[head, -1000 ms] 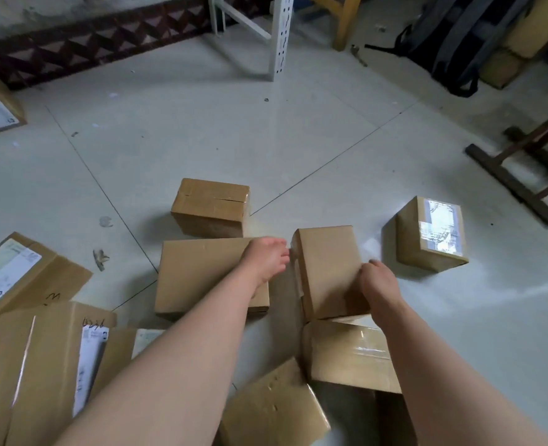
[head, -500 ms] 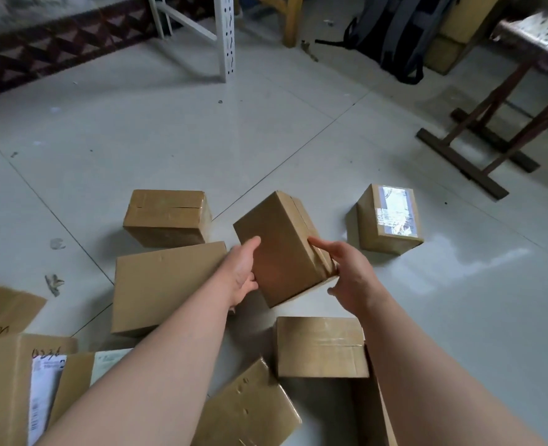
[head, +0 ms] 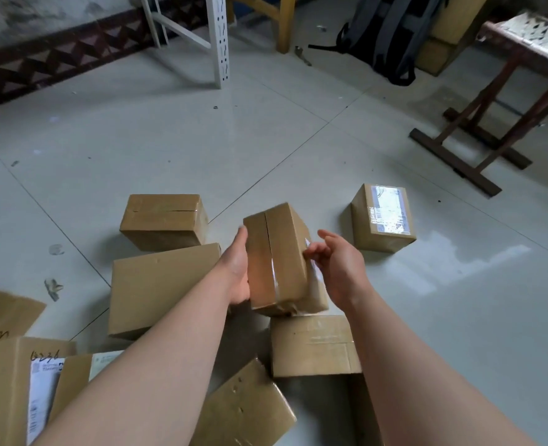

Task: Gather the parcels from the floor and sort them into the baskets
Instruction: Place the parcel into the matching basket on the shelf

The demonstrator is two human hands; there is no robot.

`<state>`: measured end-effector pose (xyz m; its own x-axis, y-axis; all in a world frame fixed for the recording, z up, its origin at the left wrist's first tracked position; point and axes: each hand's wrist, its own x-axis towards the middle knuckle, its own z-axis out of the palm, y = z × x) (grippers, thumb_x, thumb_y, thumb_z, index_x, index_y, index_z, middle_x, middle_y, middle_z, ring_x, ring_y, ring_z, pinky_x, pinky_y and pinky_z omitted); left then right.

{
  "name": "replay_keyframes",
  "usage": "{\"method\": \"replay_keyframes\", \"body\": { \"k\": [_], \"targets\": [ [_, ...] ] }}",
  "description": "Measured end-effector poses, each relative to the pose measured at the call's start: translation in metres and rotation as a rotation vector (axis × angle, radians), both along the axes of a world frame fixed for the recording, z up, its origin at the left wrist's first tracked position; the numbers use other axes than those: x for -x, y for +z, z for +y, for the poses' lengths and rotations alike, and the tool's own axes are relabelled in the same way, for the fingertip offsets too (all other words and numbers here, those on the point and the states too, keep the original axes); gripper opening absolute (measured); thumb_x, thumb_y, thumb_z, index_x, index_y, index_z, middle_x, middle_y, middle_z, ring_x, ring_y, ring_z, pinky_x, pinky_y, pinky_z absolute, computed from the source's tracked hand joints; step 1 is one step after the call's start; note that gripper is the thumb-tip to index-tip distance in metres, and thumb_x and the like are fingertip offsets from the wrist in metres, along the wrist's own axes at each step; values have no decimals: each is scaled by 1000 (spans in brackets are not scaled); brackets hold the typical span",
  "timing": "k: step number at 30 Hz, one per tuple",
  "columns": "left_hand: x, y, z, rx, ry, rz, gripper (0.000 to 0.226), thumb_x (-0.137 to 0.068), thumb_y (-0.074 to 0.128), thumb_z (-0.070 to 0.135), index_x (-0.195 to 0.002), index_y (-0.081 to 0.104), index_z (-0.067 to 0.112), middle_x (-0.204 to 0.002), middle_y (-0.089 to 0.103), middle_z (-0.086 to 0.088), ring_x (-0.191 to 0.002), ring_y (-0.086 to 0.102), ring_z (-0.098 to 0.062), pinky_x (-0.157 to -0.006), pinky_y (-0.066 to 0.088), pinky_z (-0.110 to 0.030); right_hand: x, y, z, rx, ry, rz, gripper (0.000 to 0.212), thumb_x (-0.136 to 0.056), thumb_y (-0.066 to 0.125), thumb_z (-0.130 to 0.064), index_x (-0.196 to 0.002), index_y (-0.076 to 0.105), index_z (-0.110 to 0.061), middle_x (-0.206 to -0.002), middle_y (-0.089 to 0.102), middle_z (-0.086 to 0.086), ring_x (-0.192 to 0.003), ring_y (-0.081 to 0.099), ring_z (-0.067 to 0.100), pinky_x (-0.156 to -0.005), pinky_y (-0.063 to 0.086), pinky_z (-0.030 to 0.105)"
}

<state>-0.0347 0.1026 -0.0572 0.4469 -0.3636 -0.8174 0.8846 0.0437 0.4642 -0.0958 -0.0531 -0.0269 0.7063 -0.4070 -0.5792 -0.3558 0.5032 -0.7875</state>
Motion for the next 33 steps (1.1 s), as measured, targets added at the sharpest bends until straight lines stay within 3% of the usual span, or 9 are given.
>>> {"method": "replay_keyframes", "body": {
  "k": [5, 9, 12, 14, 18, 24, 28, 30, 33],
  "targets": [
    [1, -11, -2, -223, -16, -84, 54, -99, 37, 51, -138, 49, 16, -135, 57, -13, -123, 53, -31, -108, 38, -49, 8, -3, -2, -37, 123, 167, 42, -103, 26, -9, -144, 34, -4, -87, 60, 15, -84, 67, 29, -102, 43, 39],
    [-2, -4, -5, -315, -23, -255, 59, -102, 37, 37, -152, 20, 10, -157, 26, -11, -145, 23, -27, -119, 17, -42, 14, -6, -8, 76, 170, 306, 31, -102, 29, -12, -123, 49, -1, -111, 61, 21, -96, 66, 23, -105, 40, 40],
    [-8, -6, 6, -342, 53, -366, 31, -100, 40, 28, -121, 55, 12, -112, 56, -11, -108, 56, -24, -93, 43, -36, 12, -8, -9, 182, 185, 373, 39, -100, 36, -14, -129, 49, 8, -132, 51, 29, -120, 57, 35, -111, 34, 50],
    [-12, 1, 18, -412, 183, -490, 15, -97, 42, 20, -88, 54, 19, -85, 50, -3, -78, 51, -16, -69, 40, -27, 8, -4, 0, 324, 200, 317, 39, -100, 36, -13, -131, 51, 5, -138, 51, 23, -129, 49, 34, -111, 36, 45],
    [-12, 14, 60, -773, 314, -630, 28, -99, 45, 15, -123, 59, 17, -116, 58, 1, -105, 54, -15, -84, 44, -27, -7, 14, 40, 546, 237, 83, 39, -98, 36, -11, -131, 58, -12, -134, 58, 1, -125, 50, 14, -110, 38, 32],
    [0, 2, 151, -1168, 176, -452, 47, -94, 51, 19, -140, 44, 14, -139, 48, -14, -125, 46, -34, -98, 43, -45, -23, 6, 114, 300, 510, 117, 31, -98, 39, -9, -116, 63, -11, -110, 61, 1, -108, 55, 18, -97, 46, 31],
    [16, -8, 183, -976, 156, -177, 36, -89, 52, 19, -121, 52, 4, -117, 59, -18, -103, 57, -35, -87, 51, -42, -23, -8, 135, 266, 579, 291, 31, -98, 40, -13, -119, 54, 4, -119, 57, 16, -100, 50, 20, -86, 39, 34],
    [20, -9, 188, -831, 207, -136, 26, -90, 51, 19, -109, 58, 4, -104, 65, -16, -96, 61, -34, -88, 53, -41, -22, -15, 144, 222, 574, 345, 29, -97, 44, -20, -112, 60, -1, -104, 60, 19, -88, 51, 21, -78, 38, 32],
    [14, -3, 187, -808, 215, -201, 18, -92, 49, 20, -103, 59, 10, -100, 63, -12, -91, 60, -29, -80, 52, -34, -26, -22, 152, 206, 519, 377, 30, -99, 47, -21, -122, 58, -7, -114, 59, 8, -105, 54, 24, -94, 40, 34]
  ]
}}
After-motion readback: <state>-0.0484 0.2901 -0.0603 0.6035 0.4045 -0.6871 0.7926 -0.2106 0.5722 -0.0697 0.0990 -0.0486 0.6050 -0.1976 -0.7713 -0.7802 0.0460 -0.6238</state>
